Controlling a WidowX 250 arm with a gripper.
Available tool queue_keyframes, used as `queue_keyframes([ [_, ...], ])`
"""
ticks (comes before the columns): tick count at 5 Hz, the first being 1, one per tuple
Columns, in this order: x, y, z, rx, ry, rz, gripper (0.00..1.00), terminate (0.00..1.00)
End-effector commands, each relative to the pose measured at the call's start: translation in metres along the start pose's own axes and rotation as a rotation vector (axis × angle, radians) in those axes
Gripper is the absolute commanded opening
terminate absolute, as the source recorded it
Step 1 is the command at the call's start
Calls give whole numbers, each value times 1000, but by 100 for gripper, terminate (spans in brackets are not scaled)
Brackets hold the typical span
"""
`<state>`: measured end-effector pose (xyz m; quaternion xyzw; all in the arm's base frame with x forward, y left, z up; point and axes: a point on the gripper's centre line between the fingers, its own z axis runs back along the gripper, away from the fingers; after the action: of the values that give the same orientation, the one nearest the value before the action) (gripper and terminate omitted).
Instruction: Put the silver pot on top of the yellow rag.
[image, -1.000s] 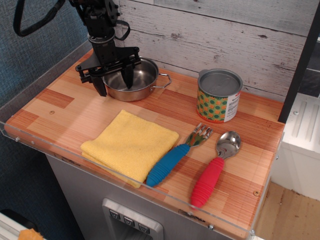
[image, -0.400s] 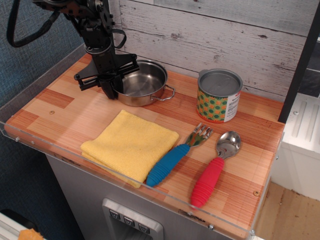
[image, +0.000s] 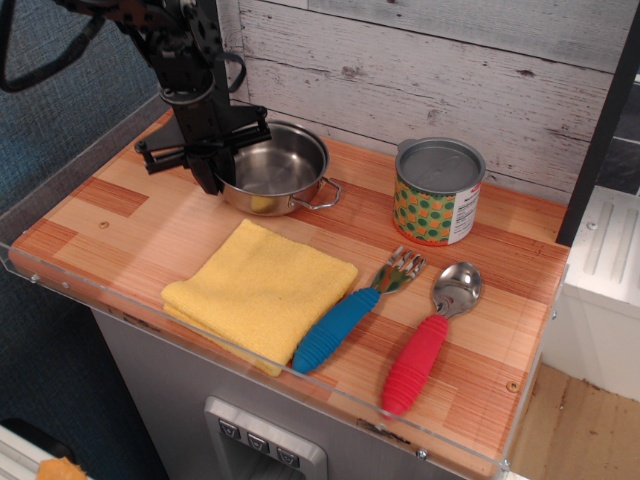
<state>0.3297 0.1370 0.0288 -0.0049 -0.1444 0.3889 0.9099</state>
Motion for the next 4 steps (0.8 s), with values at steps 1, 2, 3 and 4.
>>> queue_keyframes([
  [1,10,-2,48,-35,-108,-134,0,0],
  [2,7,3,55,-59,-53,-225,0,0],
  [3,-5,7,62,-59,-14,-341,0,0],
  [4,-23,11,67,-70,27,-470,0,0],
])
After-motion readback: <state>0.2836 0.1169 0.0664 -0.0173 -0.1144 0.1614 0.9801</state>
